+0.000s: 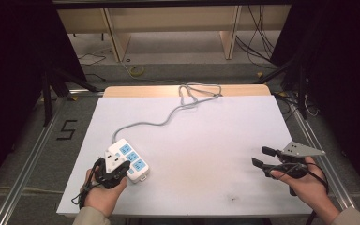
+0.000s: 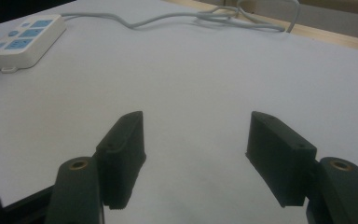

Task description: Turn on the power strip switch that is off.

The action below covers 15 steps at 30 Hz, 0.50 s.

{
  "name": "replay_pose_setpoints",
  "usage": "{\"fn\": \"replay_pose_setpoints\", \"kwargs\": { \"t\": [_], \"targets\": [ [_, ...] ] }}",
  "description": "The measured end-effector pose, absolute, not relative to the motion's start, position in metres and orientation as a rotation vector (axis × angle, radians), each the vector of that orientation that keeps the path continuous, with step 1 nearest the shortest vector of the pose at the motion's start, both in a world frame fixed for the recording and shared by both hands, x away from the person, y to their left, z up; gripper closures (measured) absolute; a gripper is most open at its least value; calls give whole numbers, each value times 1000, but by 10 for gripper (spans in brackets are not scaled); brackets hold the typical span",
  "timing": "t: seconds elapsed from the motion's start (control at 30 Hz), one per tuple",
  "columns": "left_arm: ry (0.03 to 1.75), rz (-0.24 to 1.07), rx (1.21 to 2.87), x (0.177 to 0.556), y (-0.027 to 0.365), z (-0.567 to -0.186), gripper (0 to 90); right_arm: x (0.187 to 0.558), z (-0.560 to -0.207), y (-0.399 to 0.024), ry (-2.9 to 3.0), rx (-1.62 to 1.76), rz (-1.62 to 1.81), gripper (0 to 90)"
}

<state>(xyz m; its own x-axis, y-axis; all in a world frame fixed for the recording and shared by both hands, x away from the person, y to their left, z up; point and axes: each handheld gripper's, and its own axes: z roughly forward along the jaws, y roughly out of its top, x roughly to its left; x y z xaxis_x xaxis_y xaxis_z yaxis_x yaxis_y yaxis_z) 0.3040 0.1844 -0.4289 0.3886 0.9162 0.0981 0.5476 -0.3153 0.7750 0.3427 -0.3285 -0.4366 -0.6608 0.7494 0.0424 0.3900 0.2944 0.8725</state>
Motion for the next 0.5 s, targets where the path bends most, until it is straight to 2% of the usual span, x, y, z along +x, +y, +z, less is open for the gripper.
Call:
{"fn": "replay_pose_setpoints", "kwargs": {
  "t": [0.5],
  "targets": [
    [1209, 677, 2008, 320, 175, -427, 896, 343, -437, -328, 2193, 1037, 1318, 366]
  ]
}}
